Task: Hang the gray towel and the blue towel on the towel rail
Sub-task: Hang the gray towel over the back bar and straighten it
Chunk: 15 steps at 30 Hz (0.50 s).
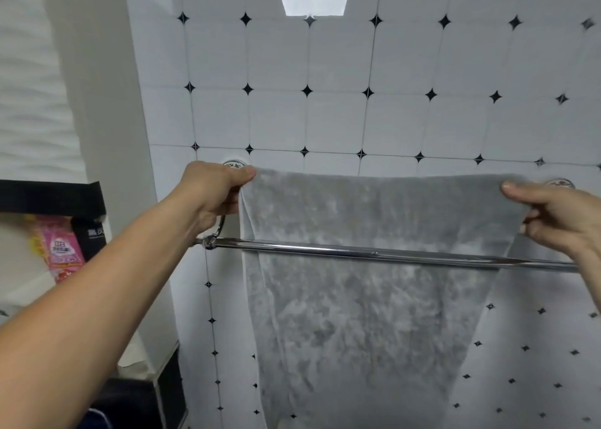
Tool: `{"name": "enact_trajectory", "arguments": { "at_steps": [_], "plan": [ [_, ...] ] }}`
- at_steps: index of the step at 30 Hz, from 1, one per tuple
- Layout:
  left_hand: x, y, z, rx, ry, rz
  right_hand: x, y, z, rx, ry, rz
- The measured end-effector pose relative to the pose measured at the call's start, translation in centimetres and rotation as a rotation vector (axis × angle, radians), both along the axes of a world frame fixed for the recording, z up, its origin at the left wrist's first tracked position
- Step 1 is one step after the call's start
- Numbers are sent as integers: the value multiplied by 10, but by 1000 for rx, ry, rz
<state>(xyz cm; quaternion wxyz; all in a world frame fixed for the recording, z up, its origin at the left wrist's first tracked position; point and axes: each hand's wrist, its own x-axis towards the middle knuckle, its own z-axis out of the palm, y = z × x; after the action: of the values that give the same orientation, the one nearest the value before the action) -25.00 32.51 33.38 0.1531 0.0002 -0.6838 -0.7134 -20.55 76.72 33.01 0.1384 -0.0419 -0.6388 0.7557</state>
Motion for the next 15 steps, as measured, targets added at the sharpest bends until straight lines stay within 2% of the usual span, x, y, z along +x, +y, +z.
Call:
{"name": "enact_trajectory", "arguments": {
  "at_steps": [5,10,12,14,15],
  "plan": [
    [0,7,-10,-42,15,20,6,-9,-9,324,8,-248],
    [1,8,-20,-351,104,101,11,-21,-18,663,75,-424],
    [13,2,-30,-464,219,278,20,-19,-29,773,156,-610],
    [35,-10,-52,-398,437,420,38,-9,-55,702,257,-856],
    [45,-17,-70,-367,534,424,48,-7,-75,630,294,-911]
  ]
}}
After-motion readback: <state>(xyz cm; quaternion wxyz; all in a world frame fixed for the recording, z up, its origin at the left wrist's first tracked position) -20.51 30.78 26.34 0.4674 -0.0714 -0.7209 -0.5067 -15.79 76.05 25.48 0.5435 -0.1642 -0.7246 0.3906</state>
